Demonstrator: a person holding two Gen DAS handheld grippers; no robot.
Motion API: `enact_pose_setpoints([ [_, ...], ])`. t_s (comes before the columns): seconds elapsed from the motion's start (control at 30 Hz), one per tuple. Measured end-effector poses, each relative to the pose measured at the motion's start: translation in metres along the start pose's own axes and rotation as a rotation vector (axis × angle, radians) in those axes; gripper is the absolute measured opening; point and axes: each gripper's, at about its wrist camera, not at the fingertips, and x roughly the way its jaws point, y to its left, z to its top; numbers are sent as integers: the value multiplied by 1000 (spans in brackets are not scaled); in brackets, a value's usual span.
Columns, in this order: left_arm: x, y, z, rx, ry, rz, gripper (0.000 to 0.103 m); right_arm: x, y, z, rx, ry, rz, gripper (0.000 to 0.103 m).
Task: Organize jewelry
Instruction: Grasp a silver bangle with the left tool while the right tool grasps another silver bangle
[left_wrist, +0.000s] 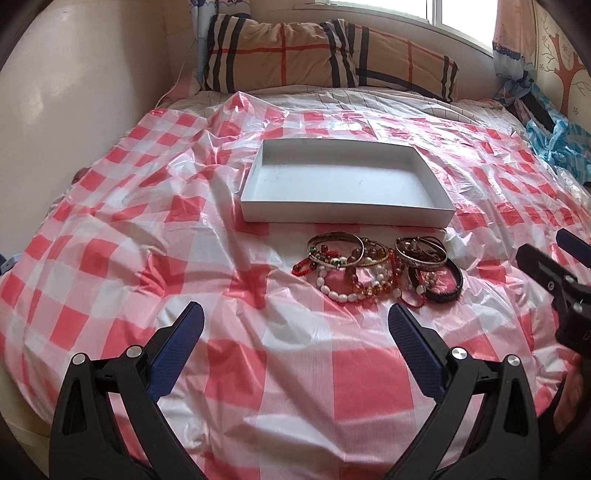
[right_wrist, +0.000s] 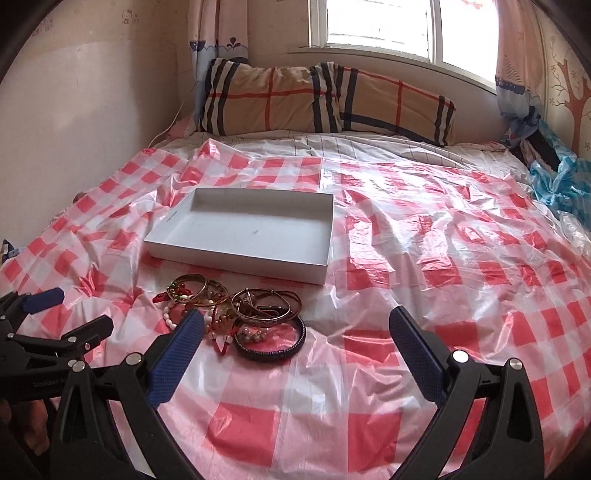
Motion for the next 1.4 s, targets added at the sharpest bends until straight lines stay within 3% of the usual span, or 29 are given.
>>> enact_pose_setpoints([
  [0.2,57,-18,26,48,18,6,96,41,5,-8,-20,65,17,96],
  [0.37,99,-34,38,80,54,10,96,51,2,-7,-34,76,9,96],
  [0.63,135,-37,44,87,102,3,95,67,5,-14,-25,131,42,96],
  [0.67,137,-36,44,84,108,-7,93,68,6,-13,-29,134,44,96],
  [0.73,142,-34,45,74,122,-57,77,72,7,-12,-31,142,48,96],
  [0.83,143,-30,44,54,126,-113,62,77,8,-10,-34,151,48,96],
  [1.07,132,-30,42,68,114,-135,62,88,10,-4,-42,161,61,96],
  [1.4,112,4,47,-12,98,-158,62,119,14,2,-37,234,156,96],
])
